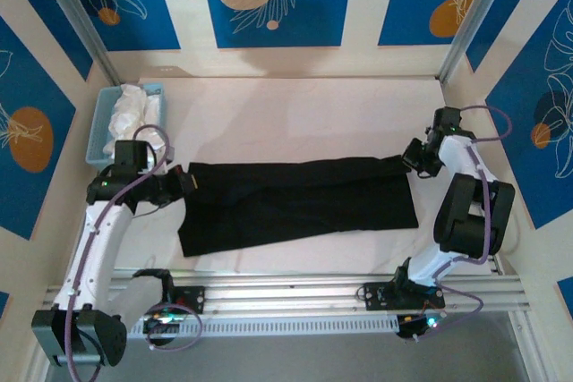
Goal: Fold the inside-out t-shirt
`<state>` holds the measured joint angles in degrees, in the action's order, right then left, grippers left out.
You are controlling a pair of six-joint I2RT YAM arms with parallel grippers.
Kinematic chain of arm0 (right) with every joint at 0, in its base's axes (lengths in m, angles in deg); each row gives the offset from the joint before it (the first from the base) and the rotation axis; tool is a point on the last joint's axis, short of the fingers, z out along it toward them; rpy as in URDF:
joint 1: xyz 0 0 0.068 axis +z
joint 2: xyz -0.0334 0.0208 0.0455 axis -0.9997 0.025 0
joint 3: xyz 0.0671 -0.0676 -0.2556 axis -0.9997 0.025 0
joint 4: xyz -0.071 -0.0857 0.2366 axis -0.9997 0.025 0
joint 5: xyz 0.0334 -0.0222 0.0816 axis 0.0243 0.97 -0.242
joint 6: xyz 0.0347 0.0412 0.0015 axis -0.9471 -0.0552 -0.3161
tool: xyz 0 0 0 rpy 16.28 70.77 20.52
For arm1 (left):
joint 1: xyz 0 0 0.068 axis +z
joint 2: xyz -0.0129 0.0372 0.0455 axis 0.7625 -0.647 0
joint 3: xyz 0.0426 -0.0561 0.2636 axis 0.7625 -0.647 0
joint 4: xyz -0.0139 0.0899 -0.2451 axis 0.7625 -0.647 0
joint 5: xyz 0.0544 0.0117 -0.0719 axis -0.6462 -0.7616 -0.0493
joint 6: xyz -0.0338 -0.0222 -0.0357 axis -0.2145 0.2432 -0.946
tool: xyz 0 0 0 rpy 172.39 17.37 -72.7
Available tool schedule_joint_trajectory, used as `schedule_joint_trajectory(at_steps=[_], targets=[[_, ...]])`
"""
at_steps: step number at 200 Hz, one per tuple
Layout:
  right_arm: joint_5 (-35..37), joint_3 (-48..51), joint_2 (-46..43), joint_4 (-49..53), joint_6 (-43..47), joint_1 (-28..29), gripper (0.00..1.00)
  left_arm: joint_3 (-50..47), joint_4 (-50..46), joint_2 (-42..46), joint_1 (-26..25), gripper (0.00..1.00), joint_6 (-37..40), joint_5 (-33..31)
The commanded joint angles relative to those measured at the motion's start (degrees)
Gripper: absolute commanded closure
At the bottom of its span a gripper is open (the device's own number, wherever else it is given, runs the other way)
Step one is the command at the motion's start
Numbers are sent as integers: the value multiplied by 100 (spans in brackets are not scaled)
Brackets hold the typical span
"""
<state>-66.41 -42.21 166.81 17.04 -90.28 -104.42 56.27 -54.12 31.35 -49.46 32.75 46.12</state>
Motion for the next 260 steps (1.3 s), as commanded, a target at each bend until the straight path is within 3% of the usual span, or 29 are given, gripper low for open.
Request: schedule_joint_trajectory(at_steps=[1,41,63,99,117,139,153,192,222,260], targets=[[20,136,-255,82,-145,-122,100,111,-521,134,115,100,251,-38],[-11,701,-530,-55,-364,-241,100,-41,-746,220,127,100,376,-134],[-35,1121,-713,-374,-625,-260,94,-320,-619,280,127,100,309,-27],[349,1279,-1443,-661,-379,183,61,-363,-436,228,131,100,263,86],[671,1418,-2030,-1048,5,1142,40,-316,-392,206,126,100,281,76],[997,1440,-2244,-1570,587,2824,36,-316,-268,190,126,100,265,85],[1190,1425,-2135,-2049,858,4018,28,-330,-165,174,122,100,221,107],[1607,1202,-1005,-3975,1455,6743,14,-350,39,130,131,100,173,175],[2104,1024,36,-5410,1937,7853,9,-366,135,105,127,100,158,187],[2859,436,1225,-6189,2551,8457,7,-366,250,99,126,100,135,226]])
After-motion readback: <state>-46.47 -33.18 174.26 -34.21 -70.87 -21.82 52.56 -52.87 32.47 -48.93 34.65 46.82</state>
